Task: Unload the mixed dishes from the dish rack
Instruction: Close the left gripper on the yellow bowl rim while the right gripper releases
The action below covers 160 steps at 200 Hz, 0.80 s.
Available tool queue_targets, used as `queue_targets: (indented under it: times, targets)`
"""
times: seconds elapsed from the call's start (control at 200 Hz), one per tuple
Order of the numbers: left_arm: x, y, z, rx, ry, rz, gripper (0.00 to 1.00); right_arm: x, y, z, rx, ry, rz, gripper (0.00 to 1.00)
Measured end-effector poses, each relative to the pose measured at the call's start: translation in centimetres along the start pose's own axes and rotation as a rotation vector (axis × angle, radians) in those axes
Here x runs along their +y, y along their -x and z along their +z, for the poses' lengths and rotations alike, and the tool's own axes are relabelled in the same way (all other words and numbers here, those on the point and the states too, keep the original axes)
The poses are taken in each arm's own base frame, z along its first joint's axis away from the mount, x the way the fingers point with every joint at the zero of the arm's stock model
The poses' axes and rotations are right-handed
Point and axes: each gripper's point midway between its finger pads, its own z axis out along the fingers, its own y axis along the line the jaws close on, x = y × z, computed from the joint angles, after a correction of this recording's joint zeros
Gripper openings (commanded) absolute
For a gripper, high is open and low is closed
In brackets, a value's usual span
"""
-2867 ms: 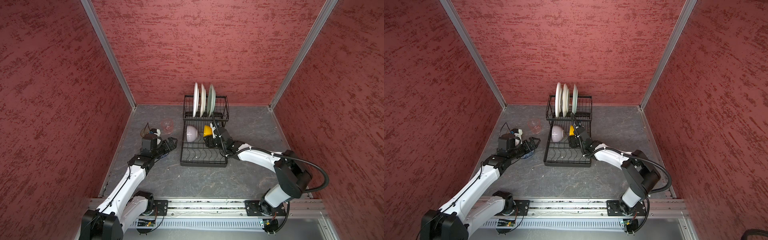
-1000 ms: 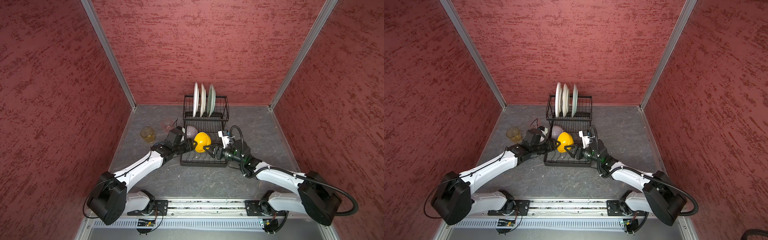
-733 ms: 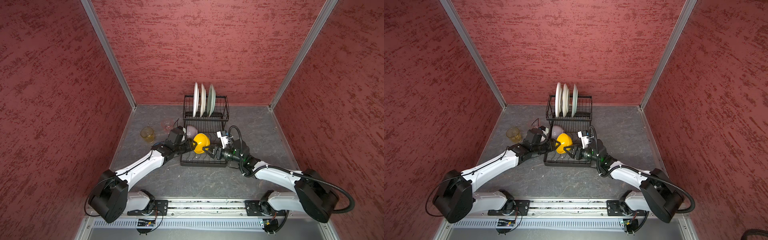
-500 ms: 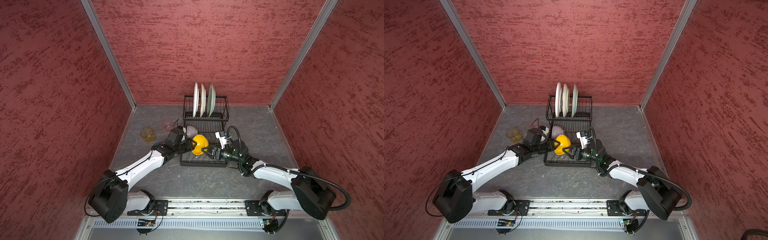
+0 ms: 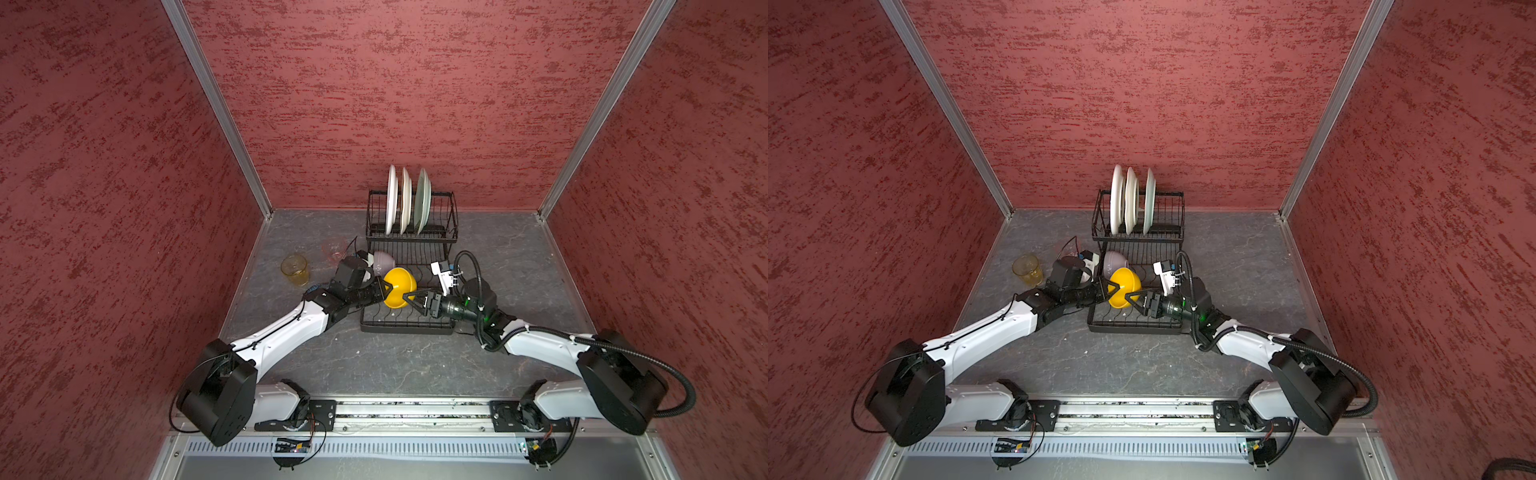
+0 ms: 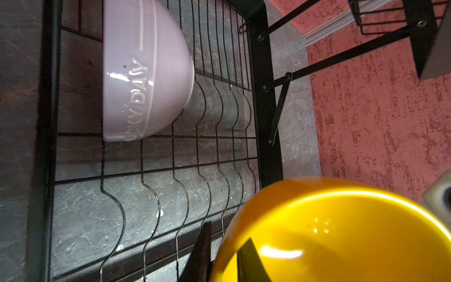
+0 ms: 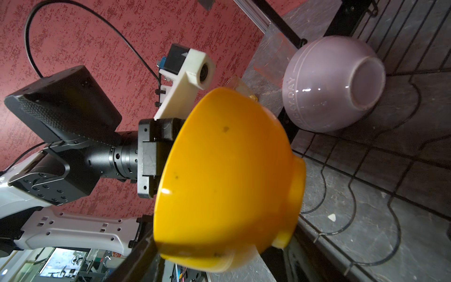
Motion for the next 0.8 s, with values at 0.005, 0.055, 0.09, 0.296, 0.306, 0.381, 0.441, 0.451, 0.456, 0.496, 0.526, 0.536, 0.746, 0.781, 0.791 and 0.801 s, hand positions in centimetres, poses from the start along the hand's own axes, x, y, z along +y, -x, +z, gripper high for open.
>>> queue_targets:
  times: [0.005, 0.055, 0.09, 0.296, 0.306, 0.381, 0.441, 0.451, 0.456, 0.496, 0.526, 0.536, 0.746, 0.781, 0.791, 0.801]
  targets:
    - [0.0, 0.0, 0.0, 0.0, 0.0, -0.001, 0.04, 0.0, 0.0, 0.0, -0.001, 0.0, 0.0, 0.61]
    - [0.0, 0.0, 0.0, 0.0, 0.002, -0.003, 0.0, 0.0, 0.0, 0.0, -0.001, 0.0, 0.0, 0.62]
    - [0.1, 0.0, 0.0, 0.002, 0.003, -0.001, 0.0, -0.1, 0.0, 0.0, 0.0, 0.0, 0.0, 0.62]
    - [0.2, -0.2, 0.0, 0.01, 0.005, -0.001, 0.0, -0.2, 0.1, 0.1, -0.004, -0.005, 0.0, 0.77]
    - [0.2, -0.2, 0.0, 0.011, 0.003, -0.004, 0.0, -0.2, 0.1, 0.1, -0.006, -0.007, -0.003, 0.78]
    - [0.1, -0.2, -0.1, 0.013, -0.001, -0.008, 0.0, -0.6, -0.1, 0.1, -0.003, -0.025, -0.008, 0.85]
    - [0.1, -0.2, -0.1, 0.014, 0.001, -0.007, 0.0, -0.8, -0.3, 0.2, -0.001, -0.034, -0.014, 0.88]
    - [0.1, -0.2, -0.1, 0.014, 0.001, -0.006, 0.0, -0.8, -0.3, 0.2, -0.001, -0.035, -0.017, 0.88]
    - [0.2, -0.2, -0.1, 0.012, 0.002, -0.008, 0.0, -0.8, -0.2, 0.2, -0.002, -0.036, -0.019, 0.88]
    - [0.2, -0.2, -0.2, 0.01, 0.003, -0.012, 0.0, -0.9, -0.2, 0.2, -0.006, -0.039, -0.023, 0.88]
    - [0.2, -0.1, -0.3, 0.006, 0.006, -0.011, 0.0, -0.9, -0.2, 0.2, -0.008, -0.042, -0.028, 0.87]
    - [0.3, -0.1, -0.3, 0.004, 0.007, -0.012, 0.0, -0.9, -0.1, 0.2, -0.009, -0.043, -0.029, 0.87]
    - [0.6, 0.4, -0.9, -0.019, 0.014, -0.018, 0.0, -1.0, -0.1, 0.2, -0.014, -0.047, -0.039, 0.94]
    - [0.7, 0.4, -0.9, -0.018, 0.019, -0.019, 0.0, -1.0, 0.0, 0.2, -0.016, -0.05, -0.041, 0.95]
    - [0.7, 0.4, -0.9, -0.018, 0.021, -0.02, 0.0, -1.0, 0.0, 0.2, -0.018, -0.051, -0.042, 0.95]
    - [0.8, 0.4, -0.9, -0.018, 0.022, -0.02, 0.0, -1.0, 0.0, 0.2, -0.019, -0.052, -0.042, 0.95]
